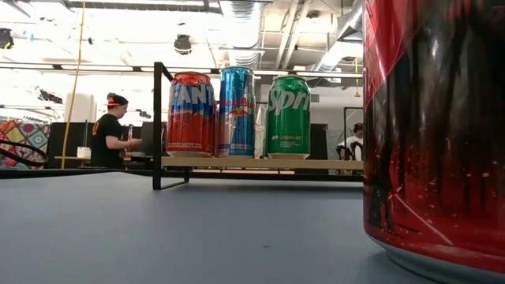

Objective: Place canned beverage on shelf
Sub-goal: Put the red soda can on the shelf

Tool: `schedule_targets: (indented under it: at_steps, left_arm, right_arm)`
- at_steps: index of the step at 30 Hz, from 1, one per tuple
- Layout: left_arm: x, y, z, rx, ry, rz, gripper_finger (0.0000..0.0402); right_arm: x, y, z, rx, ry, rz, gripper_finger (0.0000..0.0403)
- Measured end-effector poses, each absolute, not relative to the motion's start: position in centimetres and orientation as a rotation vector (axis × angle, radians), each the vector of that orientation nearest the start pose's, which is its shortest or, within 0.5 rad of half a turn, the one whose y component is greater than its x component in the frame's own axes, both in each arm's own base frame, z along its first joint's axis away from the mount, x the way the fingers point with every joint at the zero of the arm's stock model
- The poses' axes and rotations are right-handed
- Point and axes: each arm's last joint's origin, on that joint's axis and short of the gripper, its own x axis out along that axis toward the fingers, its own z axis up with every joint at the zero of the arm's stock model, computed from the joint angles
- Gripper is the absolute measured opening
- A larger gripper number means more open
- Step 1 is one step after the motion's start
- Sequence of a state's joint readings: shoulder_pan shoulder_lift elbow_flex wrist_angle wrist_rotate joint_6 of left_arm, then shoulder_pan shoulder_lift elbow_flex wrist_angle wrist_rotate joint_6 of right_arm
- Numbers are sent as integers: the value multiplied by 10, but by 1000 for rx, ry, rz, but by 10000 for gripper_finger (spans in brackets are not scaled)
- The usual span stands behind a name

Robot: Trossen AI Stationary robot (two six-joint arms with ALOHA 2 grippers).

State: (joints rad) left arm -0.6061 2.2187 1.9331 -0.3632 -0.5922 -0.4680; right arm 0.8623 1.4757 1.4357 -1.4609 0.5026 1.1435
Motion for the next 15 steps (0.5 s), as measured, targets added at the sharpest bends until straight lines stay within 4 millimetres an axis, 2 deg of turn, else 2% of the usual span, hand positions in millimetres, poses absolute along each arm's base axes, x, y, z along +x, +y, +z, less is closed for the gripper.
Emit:
schedule_targets:
  at_steps: [9, 15]
  left_arm:
    - [424, -283, 227, -122, 541, 136, 332]
    - [425, -283, 217, -142, 570, 164, 332]
  right_arm:
    - [172, 180, 324, 58, 1091, -374, 303]
    - [173, 180, 324, 67, 1088, -376, 303]
